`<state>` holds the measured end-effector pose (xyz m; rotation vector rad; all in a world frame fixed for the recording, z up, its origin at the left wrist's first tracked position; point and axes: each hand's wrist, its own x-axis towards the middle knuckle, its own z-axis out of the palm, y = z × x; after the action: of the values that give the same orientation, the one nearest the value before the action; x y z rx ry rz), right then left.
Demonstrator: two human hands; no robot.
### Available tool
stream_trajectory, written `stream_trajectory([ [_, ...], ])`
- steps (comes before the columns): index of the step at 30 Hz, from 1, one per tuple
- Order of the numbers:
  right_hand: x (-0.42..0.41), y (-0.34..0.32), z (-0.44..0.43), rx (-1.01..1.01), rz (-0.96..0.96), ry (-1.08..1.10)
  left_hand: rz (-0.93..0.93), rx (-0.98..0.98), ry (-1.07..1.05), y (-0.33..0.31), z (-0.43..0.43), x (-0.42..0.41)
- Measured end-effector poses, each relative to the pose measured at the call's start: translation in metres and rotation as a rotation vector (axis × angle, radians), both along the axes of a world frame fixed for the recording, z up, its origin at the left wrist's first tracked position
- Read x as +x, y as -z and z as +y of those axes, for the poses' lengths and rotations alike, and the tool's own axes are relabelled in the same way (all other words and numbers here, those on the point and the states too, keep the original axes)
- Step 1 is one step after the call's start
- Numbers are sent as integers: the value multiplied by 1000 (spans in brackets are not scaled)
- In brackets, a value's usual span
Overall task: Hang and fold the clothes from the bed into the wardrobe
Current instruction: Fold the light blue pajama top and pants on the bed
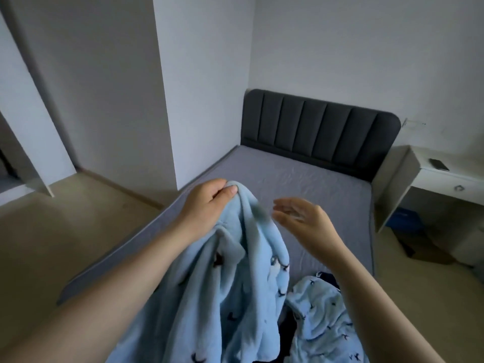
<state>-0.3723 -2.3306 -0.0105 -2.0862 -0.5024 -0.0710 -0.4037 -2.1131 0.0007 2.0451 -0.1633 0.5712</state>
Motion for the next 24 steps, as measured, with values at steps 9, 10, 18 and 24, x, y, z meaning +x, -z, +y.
stream_trajectory([
  [9,20,4,119,87,-71,96,48,29,262,-8,84,41],
  [10,23,3,126,83,-88,132,56,23,284,-7,93,45],
  [18,35,4,156,106,-98,233,138,61,294,19,139,64],
  [24,48,22,150,47,-56,204,201,10,264,52,137,83],
])
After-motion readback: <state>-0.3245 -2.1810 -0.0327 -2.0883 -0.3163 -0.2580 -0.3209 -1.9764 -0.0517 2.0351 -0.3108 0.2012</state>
